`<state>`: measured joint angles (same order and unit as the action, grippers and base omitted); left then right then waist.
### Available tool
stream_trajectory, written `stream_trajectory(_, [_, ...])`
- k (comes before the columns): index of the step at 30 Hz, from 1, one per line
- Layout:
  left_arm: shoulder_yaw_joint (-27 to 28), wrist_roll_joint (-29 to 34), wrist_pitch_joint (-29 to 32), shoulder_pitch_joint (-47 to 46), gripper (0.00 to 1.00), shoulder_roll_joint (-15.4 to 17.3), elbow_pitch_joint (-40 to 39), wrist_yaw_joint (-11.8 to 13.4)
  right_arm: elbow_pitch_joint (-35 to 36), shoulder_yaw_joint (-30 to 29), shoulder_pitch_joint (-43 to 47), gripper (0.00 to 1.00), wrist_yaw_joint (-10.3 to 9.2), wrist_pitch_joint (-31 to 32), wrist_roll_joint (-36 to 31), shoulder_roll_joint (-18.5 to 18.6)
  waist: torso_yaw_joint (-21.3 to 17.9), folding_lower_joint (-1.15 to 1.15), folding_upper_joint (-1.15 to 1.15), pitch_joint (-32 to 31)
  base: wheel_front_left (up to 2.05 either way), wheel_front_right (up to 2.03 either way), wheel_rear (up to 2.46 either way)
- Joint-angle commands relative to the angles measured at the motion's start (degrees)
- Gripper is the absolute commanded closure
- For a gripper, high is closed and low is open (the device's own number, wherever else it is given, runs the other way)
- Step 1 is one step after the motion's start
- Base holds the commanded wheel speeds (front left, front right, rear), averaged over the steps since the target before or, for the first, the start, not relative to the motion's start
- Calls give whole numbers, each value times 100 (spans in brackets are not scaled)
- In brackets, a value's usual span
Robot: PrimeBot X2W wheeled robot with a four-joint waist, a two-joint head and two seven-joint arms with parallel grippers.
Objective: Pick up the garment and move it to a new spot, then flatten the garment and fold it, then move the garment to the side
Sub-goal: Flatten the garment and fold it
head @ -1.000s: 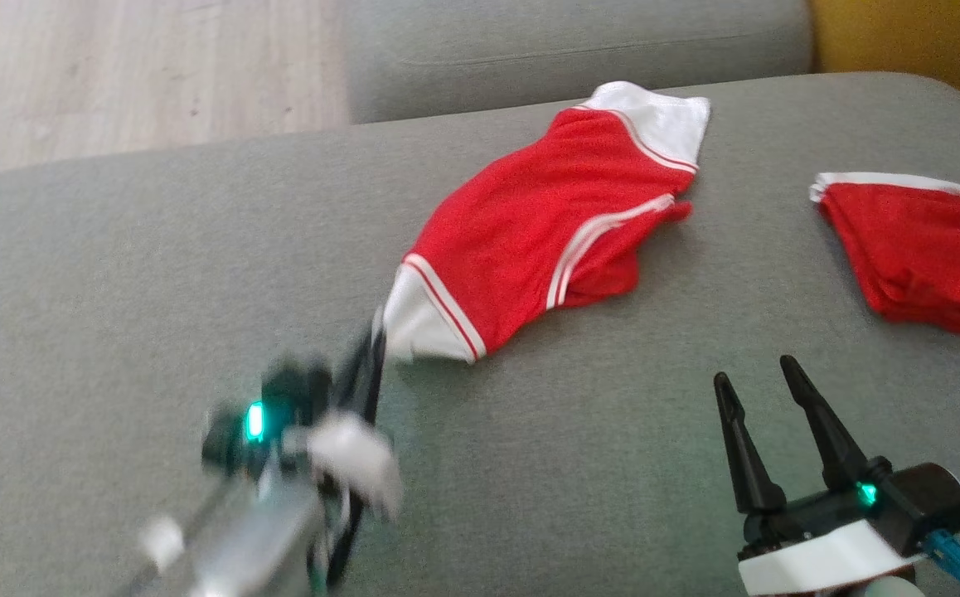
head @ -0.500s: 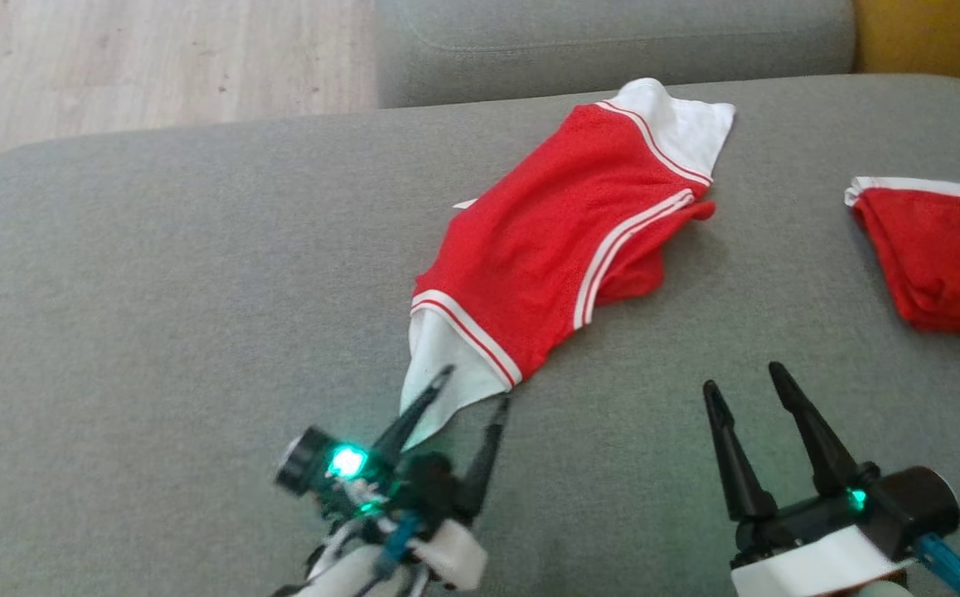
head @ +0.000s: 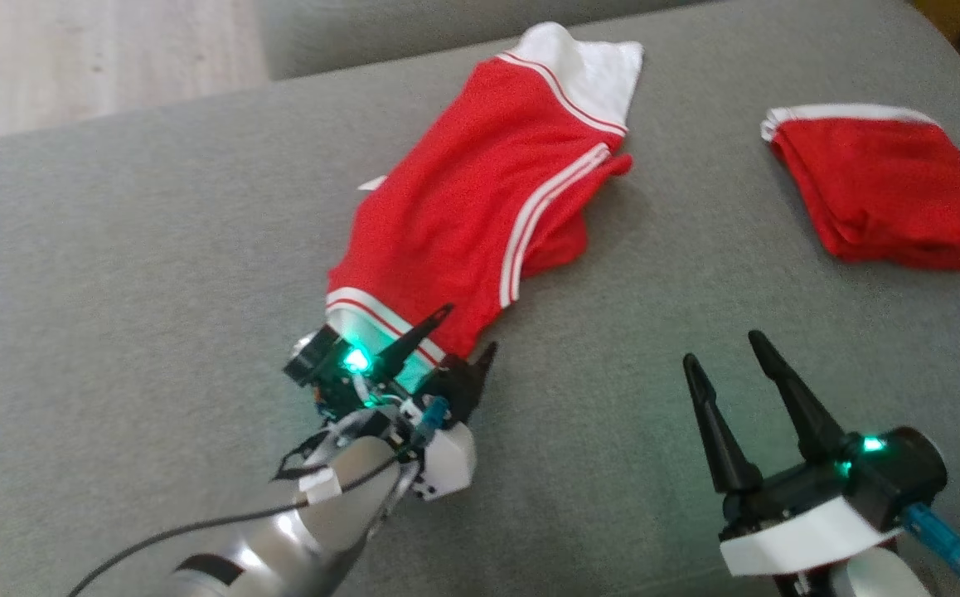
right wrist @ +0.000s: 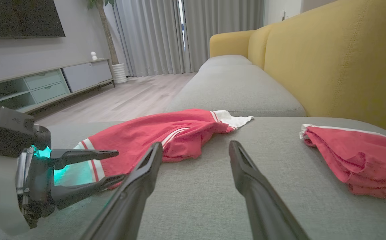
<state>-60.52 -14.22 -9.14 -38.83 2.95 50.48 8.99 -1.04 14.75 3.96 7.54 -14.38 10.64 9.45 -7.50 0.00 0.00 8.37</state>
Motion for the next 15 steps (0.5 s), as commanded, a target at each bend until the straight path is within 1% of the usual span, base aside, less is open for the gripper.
stream_trajectory(1, [99,-98,16,-371,0,0,259,-65,178,93,-280,0,-5,-62,46,112,-310,0,0,295,0,0,0])
stream_trajectory(4, [82,-220,-41,-496,0,-4,576,-115,182,86,-344,0,-5,-62,58,153,-453,0,0,430,0,0,0])
stream_trajectory(5, [72,-259,-70,-534,2,-5,647,-124,183,88,-361,0,-5,-62,64,163,-491,0,0,470,0,0,0])
stream_trajectory(6, [61,-289,-115,-575,56,-5,706,-115,185,93,-379,0,-5,-62,69,170,-523,0,0,498,0,0,0])
stream_trajectory(7, [49,-327,-160,-598,100,-5,751,-121,183,94,-392,0,-5,-62,73,173,-550,0,0,514,0,0,0])
stream_trajectory(12, [-3,-611,-367,-629,100,-6,717,-279,149,89,-379,0,-5,-62,77,162,-621,0,0,444,0,0,0])
stream_trajectory(14, [57,-856,-443,-637,100,-6,477,-378,135,75,-349,0,-5,-62,67,135,-627,0,0,354,0,0,0])
stream_trajectory(15, [157,-1098,-467,-624,100,-6,282,-476,127,71,-335,0,-5,-62,62,117,-629,0,0,302,0,0,0])
